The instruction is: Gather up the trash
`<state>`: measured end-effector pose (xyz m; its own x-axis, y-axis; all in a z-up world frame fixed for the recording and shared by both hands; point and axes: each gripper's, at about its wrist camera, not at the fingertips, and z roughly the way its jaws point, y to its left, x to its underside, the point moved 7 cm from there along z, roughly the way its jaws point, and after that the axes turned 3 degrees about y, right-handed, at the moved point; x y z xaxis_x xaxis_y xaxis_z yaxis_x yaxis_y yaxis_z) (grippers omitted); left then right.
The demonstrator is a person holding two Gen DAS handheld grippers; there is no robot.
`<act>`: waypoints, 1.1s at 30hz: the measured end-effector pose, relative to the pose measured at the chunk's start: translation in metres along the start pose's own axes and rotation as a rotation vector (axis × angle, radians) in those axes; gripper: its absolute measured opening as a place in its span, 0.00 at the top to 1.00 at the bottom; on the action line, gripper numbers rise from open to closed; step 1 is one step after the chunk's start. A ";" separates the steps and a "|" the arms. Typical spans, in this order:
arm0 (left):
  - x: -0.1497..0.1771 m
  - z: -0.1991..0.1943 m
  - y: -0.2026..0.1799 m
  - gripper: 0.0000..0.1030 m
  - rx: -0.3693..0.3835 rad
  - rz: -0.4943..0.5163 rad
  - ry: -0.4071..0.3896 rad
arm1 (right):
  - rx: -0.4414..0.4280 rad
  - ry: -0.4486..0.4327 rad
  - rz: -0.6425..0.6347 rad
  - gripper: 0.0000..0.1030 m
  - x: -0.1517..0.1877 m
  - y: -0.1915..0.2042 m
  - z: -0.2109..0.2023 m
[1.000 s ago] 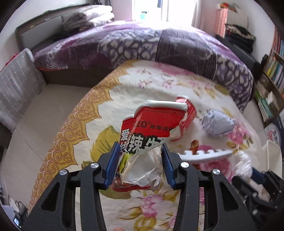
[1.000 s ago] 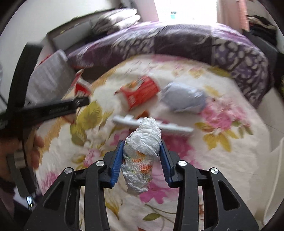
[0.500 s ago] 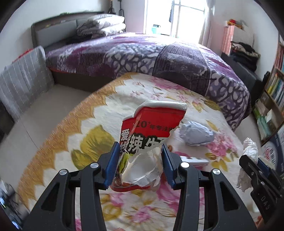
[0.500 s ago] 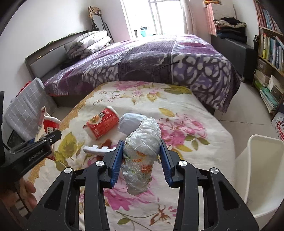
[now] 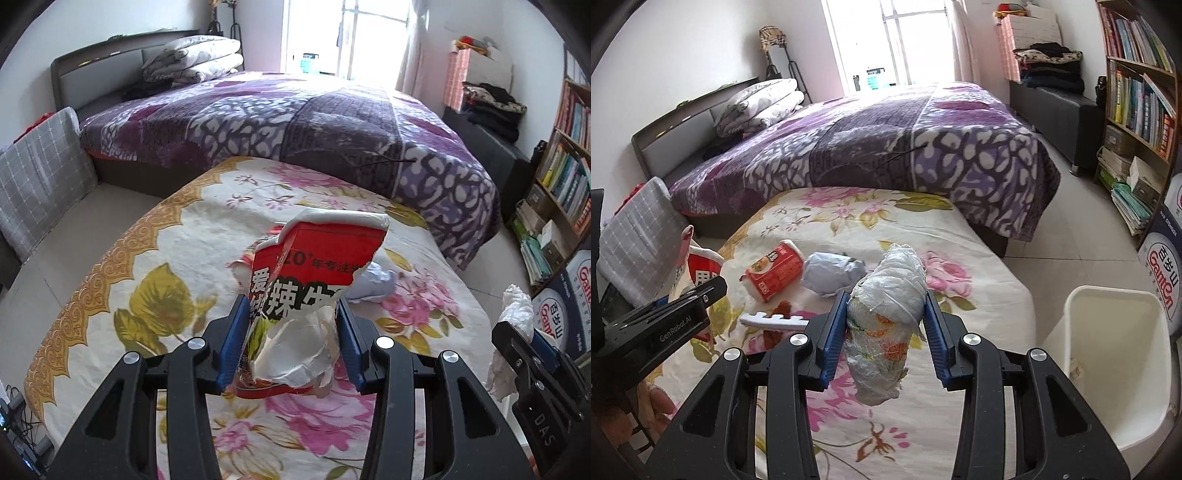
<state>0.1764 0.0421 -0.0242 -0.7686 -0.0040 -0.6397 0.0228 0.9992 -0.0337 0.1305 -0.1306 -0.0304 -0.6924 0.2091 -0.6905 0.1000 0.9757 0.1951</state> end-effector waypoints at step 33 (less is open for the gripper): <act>0.022 -0.005 -0.138 0.55 0.102 0.196 0.008 | 0.151 -0.001 0.155 0.61 0.007 -0.127 -0.030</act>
<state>0.1529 -0.0953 -0.0296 -0.7480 0.1908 -0.6357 0.2365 0.9715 0.0134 0.0915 -0.2556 -0.0386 -0.6601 0.3572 -0.6608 0.3109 0.9307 0.1926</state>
